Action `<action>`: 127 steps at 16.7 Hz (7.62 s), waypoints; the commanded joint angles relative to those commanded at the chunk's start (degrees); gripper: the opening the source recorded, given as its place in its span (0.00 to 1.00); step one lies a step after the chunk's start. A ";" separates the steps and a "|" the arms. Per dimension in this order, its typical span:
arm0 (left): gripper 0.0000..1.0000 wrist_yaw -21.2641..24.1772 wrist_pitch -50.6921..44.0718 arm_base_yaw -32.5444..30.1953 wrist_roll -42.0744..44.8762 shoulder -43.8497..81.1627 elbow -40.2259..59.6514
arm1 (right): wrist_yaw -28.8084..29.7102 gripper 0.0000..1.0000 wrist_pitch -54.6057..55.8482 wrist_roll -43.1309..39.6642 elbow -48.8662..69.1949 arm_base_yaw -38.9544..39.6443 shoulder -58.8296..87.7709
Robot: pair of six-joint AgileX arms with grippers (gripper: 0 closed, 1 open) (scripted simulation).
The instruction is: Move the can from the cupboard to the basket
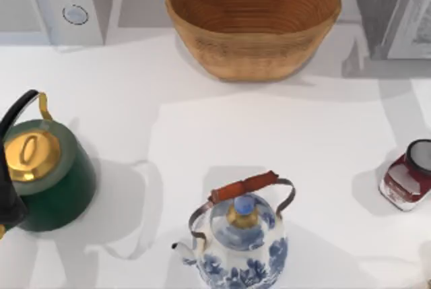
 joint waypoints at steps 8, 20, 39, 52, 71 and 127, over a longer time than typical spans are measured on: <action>1.00 0.00 0.00 0.00 0.00 0.00 0.00 | 1.84 1.00 -3.79 0.14 15.06 1.62 12.04; 1.00 0.00 0.00 0.00 0.00 0.00 0.00 | 1.89 1.00 -1.74 0.10 14.16 0.69 12.65; 1.00 0.00 0.00 0.00 0.00 0.00 0.00 | -0.23 0.70 0.09 0.14 24.28 -1.61 24.57; 1.00 0.00 0.00 0.00 0.00 0.00 0.00 | -0.23 0.00 0.09 0.14 24.28 -1.61 24.57; 1.00 0.00 0.00 0.00 0.00 0.00 0.00 | 11.40 0.00 -26.48 0.07 30.78 10.39 4.63; 1.00 0.00 0.00 0.00 0.00 0.00 0.00 | 12.24 0.00 40.20 0.42 -35.59 12.01 7.48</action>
